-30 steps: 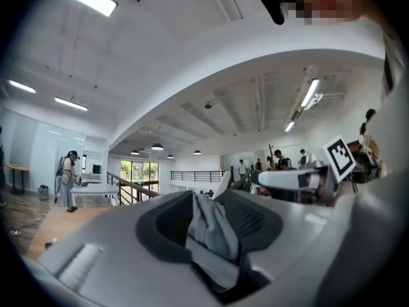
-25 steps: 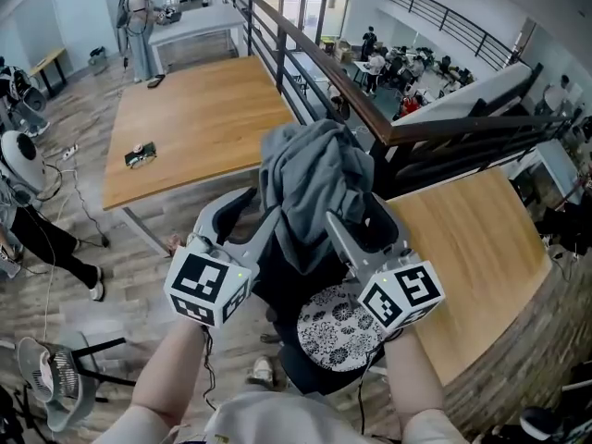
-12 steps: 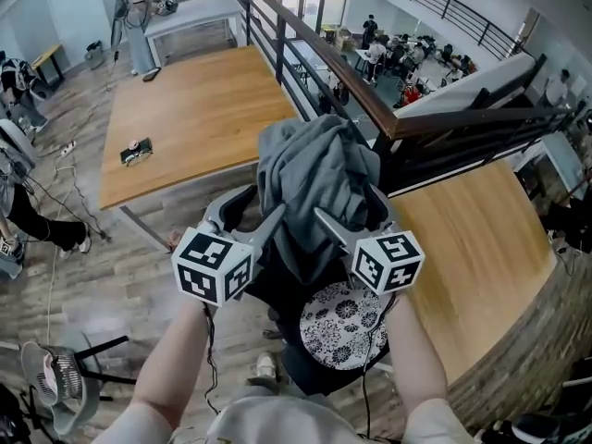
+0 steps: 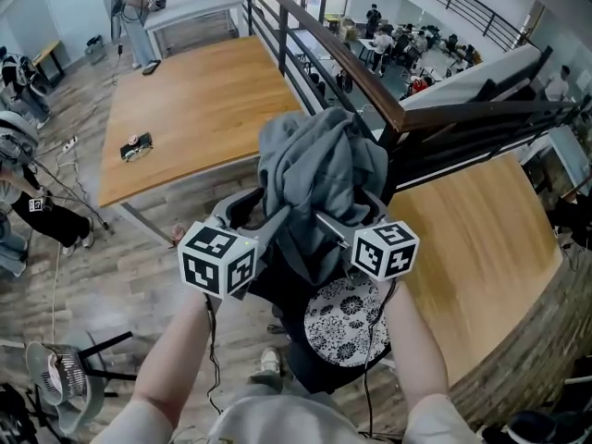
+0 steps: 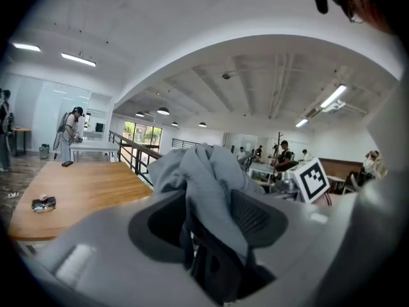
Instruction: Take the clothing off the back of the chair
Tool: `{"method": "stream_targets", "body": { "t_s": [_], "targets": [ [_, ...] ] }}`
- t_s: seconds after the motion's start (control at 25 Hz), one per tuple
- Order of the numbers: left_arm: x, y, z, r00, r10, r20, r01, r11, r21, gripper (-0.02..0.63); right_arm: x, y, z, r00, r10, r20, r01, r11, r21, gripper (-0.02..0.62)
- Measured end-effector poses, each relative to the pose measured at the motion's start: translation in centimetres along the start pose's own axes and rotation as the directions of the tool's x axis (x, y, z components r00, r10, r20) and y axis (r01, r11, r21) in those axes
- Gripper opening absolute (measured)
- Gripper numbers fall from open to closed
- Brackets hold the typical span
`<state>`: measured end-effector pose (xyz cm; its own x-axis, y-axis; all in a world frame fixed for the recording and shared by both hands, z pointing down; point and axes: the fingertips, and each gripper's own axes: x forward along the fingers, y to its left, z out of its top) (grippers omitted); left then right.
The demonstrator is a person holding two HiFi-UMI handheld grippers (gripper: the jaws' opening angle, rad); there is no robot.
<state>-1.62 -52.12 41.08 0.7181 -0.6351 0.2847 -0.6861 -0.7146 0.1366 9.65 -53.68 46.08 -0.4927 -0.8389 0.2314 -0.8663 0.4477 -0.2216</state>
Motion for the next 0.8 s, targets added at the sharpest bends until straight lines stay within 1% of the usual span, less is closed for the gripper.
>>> {"method": "stream_targets", "body": {
  "t_s": [0.12,0.2,0.28,0.4,0.48,0.52,0.56,0.6,0.68,0.72,0.8],
  "targets": [
    [0.8,0.0,-0.6,1.000,-0.010,-0.025,0.009,1.000,-0.012,0.222,0.3,-0.4,-0.4,1.000,-0.006,0.010,0.006,1.000,-0.001,0.480],
    [1.1,0.3,-0.7,1.000,-0.001,-0.020,0.001,1.000,-0.012,0.221,0.4,-0.5,-0.5,1.000,-0.013,0.021,0.013,1.000,-0.004,0.440],
    [1.1,0.5,-0.8,1.000,0.015,-0.014,-0.015,1.000,0.004,0.219,0.6,-0.4,-0.8,0.999,-0.017,0.032,0.017,1.000,-0.003,0.378],
    [1.1,1.0,-0.8,0.998,0.055,-0.004,-0.054,0.998,0.039,0.194,0.5,-0.2,-1.0,0.999,-0.012,0.052,0.011,1.000,0.019,0.283],
    [0.9,1.7,-0.9,0.996,0.085,0.004,-0.085,0.996,0.031,0.140,0.4,-0.3,-1.0,0.997,-0.005,0.071,0.002,0.999,0.041,0.218],
    [0.8,2.1,-0.9,0.996,0.093,0.008,-0.093,0.996,0.015,0.093,0.3,-0.3,-1.1,0.997,-0.004,0.076,0.001,0.999,0.049,0.178],
    [0.8,2.3,-0.9,0.996,0.094,0.010,-0.094,0.996,-0.003,0.085,0.1,-0.2,-1.1,0.997,-0.006,0.079,0.002,0.999,0.054,0.148],
    [0.7,2.3,-0.9,0.996,0.093,0.013,-0.093,0.996,-0.015,0.073,-0.1,-0.1,-1.1,0.997,-0.011,0.081,0.006,0.999,0.054,0.131],
    [0.7,2.0,-0.6,0.996,0.091,0.023,-0.091,0.996,-0.012,0.043,-0.7,0.0,-0.8,0.995,-0.020,0.094,0.016,0.999,0.041,0.110],
    [0.7,1.6,-0.3,0.996,0.089,0.032,-0.089,0.996,0.000,0.015,-1.0,0.1,-0.5,0.994,-0.023,0.108,0.019,0.999,0.030,0.105],
    [0.7,0.5,0.3,0.995,0.081,0.050,-0.083,0.996,0.035,0.014,-1.6,0.5,0.3,0.989,-0.027,0.143,0.027,1.000,0.000,0.096]
  ]
}}
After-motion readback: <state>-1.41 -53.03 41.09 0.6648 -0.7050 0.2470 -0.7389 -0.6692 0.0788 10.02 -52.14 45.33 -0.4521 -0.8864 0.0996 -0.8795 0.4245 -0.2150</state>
